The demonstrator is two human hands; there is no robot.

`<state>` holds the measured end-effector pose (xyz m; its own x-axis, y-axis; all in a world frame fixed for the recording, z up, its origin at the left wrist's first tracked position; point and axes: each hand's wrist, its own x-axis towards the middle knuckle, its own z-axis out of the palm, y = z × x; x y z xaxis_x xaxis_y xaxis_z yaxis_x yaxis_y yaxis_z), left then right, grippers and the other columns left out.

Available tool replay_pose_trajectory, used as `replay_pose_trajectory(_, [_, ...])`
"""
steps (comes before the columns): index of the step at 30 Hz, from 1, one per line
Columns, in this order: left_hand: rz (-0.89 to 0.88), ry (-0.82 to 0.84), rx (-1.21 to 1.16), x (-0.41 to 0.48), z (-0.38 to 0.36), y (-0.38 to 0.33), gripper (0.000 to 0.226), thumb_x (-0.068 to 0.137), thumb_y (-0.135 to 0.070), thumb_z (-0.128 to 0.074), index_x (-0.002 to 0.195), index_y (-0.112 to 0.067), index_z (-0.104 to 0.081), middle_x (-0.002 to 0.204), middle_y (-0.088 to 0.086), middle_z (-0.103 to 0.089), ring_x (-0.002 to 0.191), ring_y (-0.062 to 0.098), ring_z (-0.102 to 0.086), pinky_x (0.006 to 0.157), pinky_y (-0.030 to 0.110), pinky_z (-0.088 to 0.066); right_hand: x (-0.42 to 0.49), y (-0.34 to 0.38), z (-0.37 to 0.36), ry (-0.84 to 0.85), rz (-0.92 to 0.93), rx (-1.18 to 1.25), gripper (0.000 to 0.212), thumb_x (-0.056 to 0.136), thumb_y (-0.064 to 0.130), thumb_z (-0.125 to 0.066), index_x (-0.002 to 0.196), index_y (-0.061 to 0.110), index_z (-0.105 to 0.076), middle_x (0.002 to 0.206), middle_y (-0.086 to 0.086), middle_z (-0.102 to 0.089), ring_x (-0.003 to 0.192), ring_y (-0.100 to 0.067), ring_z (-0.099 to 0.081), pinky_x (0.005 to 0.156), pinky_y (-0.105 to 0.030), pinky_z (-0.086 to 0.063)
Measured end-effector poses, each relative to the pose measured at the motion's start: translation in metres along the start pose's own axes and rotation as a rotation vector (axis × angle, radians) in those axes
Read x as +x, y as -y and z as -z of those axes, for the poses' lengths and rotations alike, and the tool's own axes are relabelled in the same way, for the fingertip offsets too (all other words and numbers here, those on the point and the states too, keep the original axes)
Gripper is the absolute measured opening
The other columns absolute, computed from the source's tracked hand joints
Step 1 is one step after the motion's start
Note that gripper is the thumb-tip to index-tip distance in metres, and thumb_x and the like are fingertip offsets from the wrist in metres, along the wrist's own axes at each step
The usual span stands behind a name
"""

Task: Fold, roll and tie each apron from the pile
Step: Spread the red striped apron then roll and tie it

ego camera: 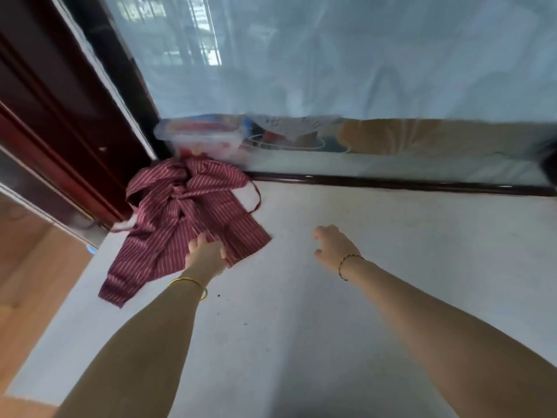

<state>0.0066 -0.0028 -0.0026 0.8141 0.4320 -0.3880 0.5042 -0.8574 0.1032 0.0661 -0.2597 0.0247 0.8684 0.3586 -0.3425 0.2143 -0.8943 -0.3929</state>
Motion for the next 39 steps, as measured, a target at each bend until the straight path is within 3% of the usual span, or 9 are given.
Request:
replay_pose_trajectory(7, [-0.031, 0.246, 0.084, 0.037, -0.044, 0.009, 0.079, 0.089, -0.007, -0.048, 0.151, -0.032, -0.008, 0.157, 0.015, 0.005, 0.142, 0.04, -0.009, 0.109, 0.047, -0.033, 0.037, 0.006, -0.023, 0.086, 0.012, -0.027, 0.033, 0.093, 0.011, -0.045, 0.127, 0.008, -0.043, 0.125, -0.013, -0.042, 0.097, -0.028, -0.053, 0.082, -0.035, -0.048])
replay_pose_trajectory(11, [-0.279, 0.172, 0.159, 0.04, -0.041, -0.04, 0.07, 0.085, -0.008, -0.05, 0.149, -0.026, -0.024, 0.146, 0.013, -0.031, 0.133, 0.031, -0.033, 0.108, 0.039, -0.036, 0.044, -0.006, -0.016, -0.028, -0.08, -0.021, 0.031, 0.093, 0.011, -0.045, 0.124, 0.009, -0.048, 0.121, -0.012, -0.046, 0.102, -0.027, -0.052, 0.084, -0.037, -0.05])
replay_pose_trajectory(16, [-0.585, 0.602, -0.446, -0.026, -0.049, -0.161, 0.059, 0.086, 0.017, -0.036, 0.142, 0.0, -0.036, 0.144, 0.016, -0.042, 0.129, 0.022, -0.044, 0.099, 0.01, -0.033, 0.039, -0.04, 0.016, -0.404, -0.236, -0.091, 0.029, 0.09, 0.004, -0.044, 0.117, 0.012, -0.055, 0.114, -0.012, -0.053, 0.103, -0.03, -0.051, 0.081, -0.039, -0.046])
replay_pose_trajectory(19, [-0.607, 0.278, -0.533, -0.027, -0.059, -0.179, 0.044, 0.079, 0.011, -0.043, 0.115, -0.001, -0.065, 0.117, 0.019, -0.061, 0.109, 0.032, -0.056, 0.094, 0.025, -0.044, 0.026, -0.073, 0.025, -0.396, -0.23, -0.004, 0.029, 0.091, 0.002, -0.044, 0.116, 0.01, -0.056, 0.118, -0.012, -0.051, 0.104, -0.029, -0.052, 0.085, -0.039, -0.046])
replay_pose_trajectory(22, [-0.519, -0.142, -0.102, -0.018, -0.053, -0.159, 0.03, 0.083, -0.014, -0.055, 0.113, -0.016, -0.059, 0.117, 0.009, -0.051, 0.112, 0.031, -0.045, 0.096, 0.038, -0.038, 0.004, -0.094, 0.003, -0.25, -0.189, 0.065, 0.023, 0.092, 0.006, -0.044, 0.108, 0.015, -0.058, 0.114, -0.007, -0.056, 0.095, -0.025, -0.058, 0.083, -0.036, -0.049])
replay_pose_trajectory(26, [-0.389, -0.192, 0.204, -0.022, -0.048, -0.131, 0.058, 0.087, -0.053, -0.053, 0.13, -0.018, -0.038, 0.135, 0.009, -0.036, 0.127, 0.03, -0.032, 0.108, 0.045, -0.028, -0.021, -0.104, -0.053, 0.02, -0.159, -0.032, 0.031, 0.095, 0.007, -0.041, 0.123, 0.015, -0.051, 0.125, -0.007, -0.051, 0.108, -0.025, -0.053, 0.092, -0.038, -0.047])
replay_pose_trajectory(30, [-0.18, -0.084, 0.227, -0.021, -0.045, -0.112, 0.075, 0.086, -0.05, -0.059, 0.142, -0.017, -0.021, 0.141, 0.015, -0.03, 0.125, 0.036, -0.037, 0.099, 0.048, -0.037, -0.042, -0.122, -0.084, 0.013, -0.111, -0.125, 0.054, 0.098, 0.024, -0.043, 0.148, 0.022, -0.02, 0.154, -0.006, -0.019, 0.134, -0.026, -0.029, 0.105, -0.043, -0.038])
replay_pose_trajectory(34, [-0.179, 0.094, 0.108, -0.021, -0.043, -0.109, 0.037, 0.092, -0.029, -0.055, 0.119, -0.011, -0.038, 0.109, 0.01, -0.057, 0.089, 0.025, -0.055, 0.074, 0.036, -0.047, -0.063, -0.164, -0.08, 0.058, -0.178, -0.207, 0.069, 0.098, 0.033, -0.044, 0.151, 0.023, -0.002, 0.159, -0.004, 0.004, 0.146, -0.022, -0.005, 0.115, -0.046, -0.021])
replay_pose_trajectory(39, [-0.42, -0.146, -0.318, -0.035, -0.039, -0.156, 0.021, 0.096, -0.018, -0.046, 0.116, -0.012, -0.049, 0.11, 0.008, -0.06, 0.1, 0.029, -0.056, 0.079, 0.038, -0.044, -0.086, -0.25, -0.029, 0.17, -0.464, -0.317, 0.067, 0.095, 0.029, -0.049, 0.15, 0.022, -0.011, 0.158, -0.008, -0.004, 0.142, -0.028, -0.017, 0.111, -0.046, -0.028])
